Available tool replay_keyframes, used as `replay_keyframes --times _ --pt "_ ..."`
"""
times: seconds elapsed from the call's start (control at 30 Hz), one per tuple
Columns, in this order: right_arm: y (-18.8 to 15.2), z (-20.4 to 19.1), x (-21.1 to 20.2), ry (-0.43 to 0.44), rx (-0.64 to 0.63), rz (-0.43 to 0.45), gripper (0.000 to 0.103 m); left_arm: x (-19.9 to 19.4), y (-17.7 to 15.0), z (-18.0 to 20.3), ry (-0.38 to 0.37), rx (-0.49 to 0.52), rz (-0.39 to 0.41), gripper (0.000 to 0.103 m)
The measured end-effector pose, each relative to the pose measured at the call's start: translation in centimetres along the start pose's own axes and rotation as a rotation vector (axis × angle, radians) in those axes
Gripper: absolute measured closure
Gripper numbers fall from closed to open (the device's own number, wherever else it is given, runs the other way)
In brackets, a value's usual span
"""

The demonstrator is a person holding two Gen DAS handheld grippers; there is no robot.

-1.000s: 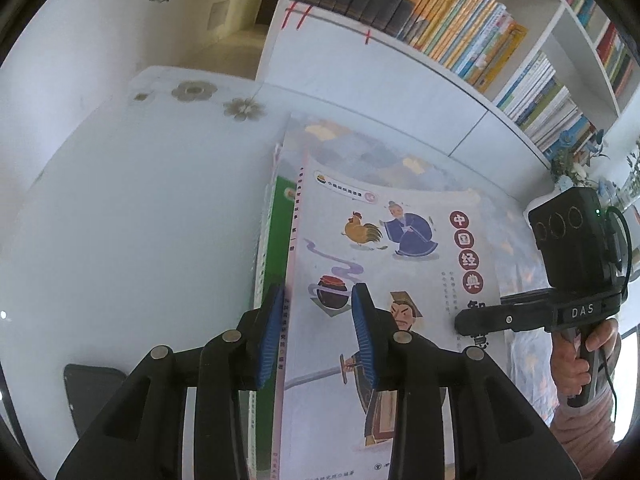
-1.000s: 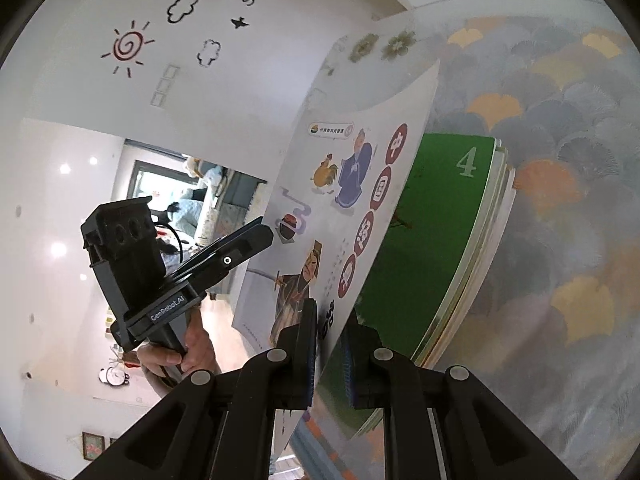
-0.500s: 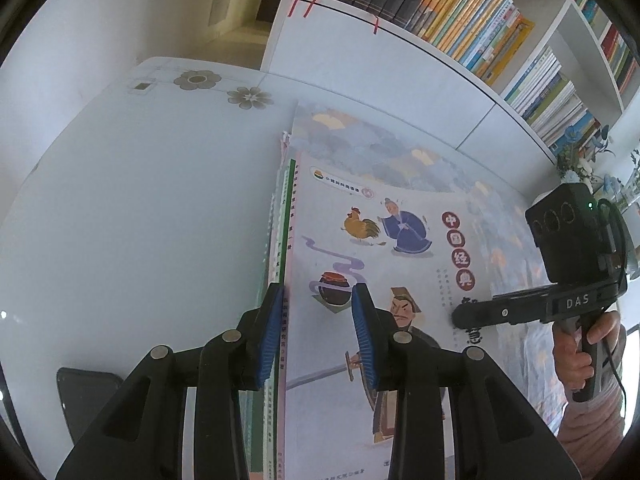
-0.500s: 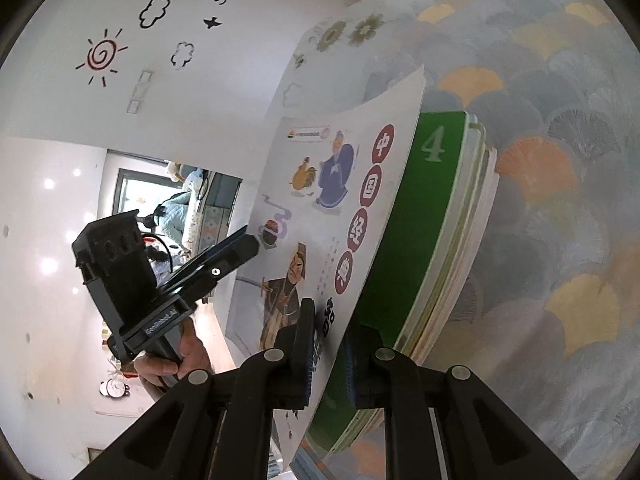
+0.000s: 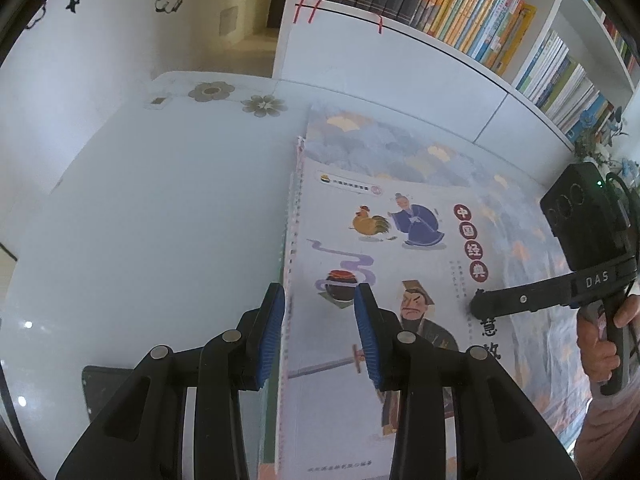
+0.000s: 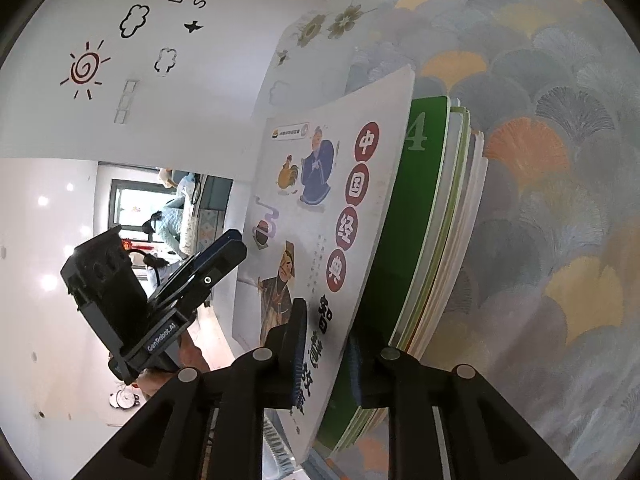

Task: Organize books

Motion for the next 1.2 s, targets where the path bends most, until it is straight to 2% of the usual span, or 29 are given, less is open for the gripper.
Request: replay_keyframes --times 0.1,0.17,0.3,0.33,0.37,0.43,0.5,0.6,0.63,0.67,0.73,0.8,0.87,0.97,1.1,1.2 --pt "-0.1 -0.2 -0.3 -0.018 -0.002 0.007 0.079 -0.5 0.0 0.0 0.005 -0.006 0.007 0.07" --pt "-0.2 -0.4 -0.4 -0.016 -0.004 0.014 0.072 -0.7 -0.1 0.0 0.014 -0.018 0.006 0.069" --pt "-0.4 -1.1 -0.4 -0.046 -0.028 0.021 0.063 -1.1 -0.3 0.6 0.049 -0.027 0.005 0.063" --pt "-0.4 -1.5 -0.5 -0.073 -0.039 0.028 0.061 -1.2 -0.4 0.8 0.062 -0.026 0.003 0.056" --pt "-0.5 -1.9 -0.7 -0.104 -0.057 0.035 0.059 -1.3 -0.5 1.0 0.075 -0.025 0.002 0.04" --pt "-0.7 -2.7 -1.3 -0.191 -0.122 0.053 0.057 -1.9 -0.6 1.8 0.125 -0.01 0.02 0.015" --pt "-1.0 -3.2 -2.2 -0.255 -0.169 0.082 0.055 -2.7 -0.7 2.8 0.159 0.008 0.056 0.012" --pt "-2.3 -4.1 -4.9 -0.349 -0.241 0.167 0.053 -3.6 -1.0 4.7 0.157 0.019 0.074 0.001" --pt "-3.2 -4.4 -6.1 -0.385 -0.264 0.205 0.049 -3.7 -1.1 5.3 0.147 0.02 0.071 0.001" --pt "-4.0 -4.6 -7.1 -0.421 -0.283 0.231 0.035 -3.8 -1.3 5.9 0.137 0.019 0.066 0.001" --pt "-6.0 -5.3 -9.0 -0.497 -0.338 0.308 0.015 -4.1 -1.9 7.7 0.115 0.013 0.08 0.001" --pt "-8.2 -6.2 -10.9 -0.57 -0.402 0.41 0.014 -4.2 -2.5 9.7 0.11 0.029 0.093 0.001" --pt "-10.7 -6.5 -12.9 -0.638 -0.433 0.499 0.002 -4.0 -3.3 12.1 0.111 0.069 0.088 0.001" --pt "-12.9 -5.3 -14.5 -0.668 -0.421 0.555 0.0 -4.4 -4.4 14.7 0.092 0.097 0.119 0.001" --pt "-15.0 -3.3 -15.7 -0.723 -0.364 0.522 0.0 -4.9 -5.3 17.4 0.127 0.128 0.166 0.001" --pt "-17.0 -2.4 -17.8 -0.757 -0.312 0.619 0.0 -5.1 -5.7 18.9 0.12 0.13 0.188 0.001"
Point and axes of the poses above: each gripper's, at about its wrist camera, not at the fingertips, and x roughly the way its jaws point, z to its right, y to its top, the point moved 2 cm from there along x, roughly the way its jaws point, and after that the axes turned 2 degrees about y, right-handed, at the moved point
